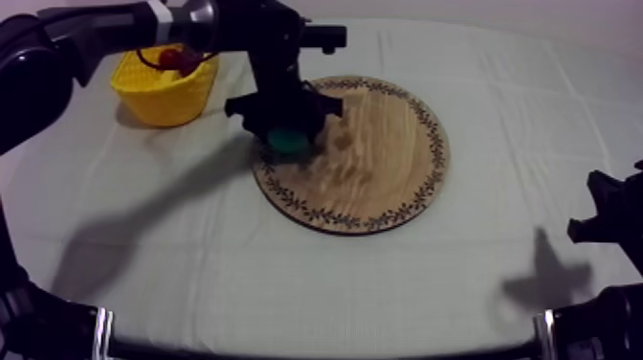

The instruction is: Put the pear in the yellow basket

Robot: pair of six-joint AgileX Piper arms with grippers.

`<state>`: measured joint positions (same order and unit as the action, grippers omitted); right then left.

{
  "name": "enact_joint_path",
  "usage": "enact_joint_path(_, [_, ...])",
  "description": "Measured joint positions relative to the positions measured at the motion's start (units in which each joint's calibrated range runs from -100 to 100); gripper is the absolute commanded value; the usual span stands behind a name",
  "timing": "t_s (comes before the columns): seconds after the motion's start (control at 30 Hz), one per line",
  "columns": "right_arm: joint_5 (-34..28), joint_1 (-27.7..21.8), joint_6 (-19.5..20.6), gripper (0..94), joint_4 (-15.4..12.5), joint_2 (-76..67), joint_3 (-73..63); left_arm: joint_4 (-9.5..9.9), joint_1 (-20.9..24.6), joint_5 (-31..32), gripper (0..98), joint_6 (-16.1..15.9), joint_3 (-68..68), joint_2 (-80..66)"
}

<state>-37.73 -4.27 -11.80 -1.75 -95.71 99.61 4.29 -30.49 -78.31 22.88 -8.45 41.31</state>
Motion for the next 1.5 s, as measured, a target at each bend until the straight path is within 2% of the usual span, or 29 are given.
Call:
enact_joint_path(0.3, [0.02, 0.00, 0.04, 0.5, 0.00, 0.00, 0.00, 0.42, 1.80, -2.16, 45.7, -4.65, 8.62, -13.52])
enact_joint_path(0.67, [0.02, 0.00, 0.04, 0.5, 0.00, 0.00, 0.00, 3.89, 6.44, -3.26, 46.1, -11.55, 27.84, -37.24])
enact_joint_path(0.83, [0.02, 0.00, 0.04, 0.5, 0.00, 0.00, 0.00, 6.05, 8.39, -3.27, 46.3, -14.33, 34.51, -47.56])
enact_joint_path(1.0, [0.02, 0.00, 0.04, 0.5, 0.00, 0.00, 0.00, 8.68, 10.43, -1.86, 44.9, -15.50, 38.10, -54.75])
enact_joint_path(1.13, [0.02, 0.00, 0.04, 0.5, 0.00, 0.00, 0.00, 10.35, 11.99, 0.10, 44.0, -15.25, 38.03, -55.82])
enact_joint_path(1.5, [0.02, -0.04, 0.04, 0.5, 0.00, 0.00, 0.00, 10.40, 16.68, 6.77, 42.0, -14.27, 25.02, -45.71])
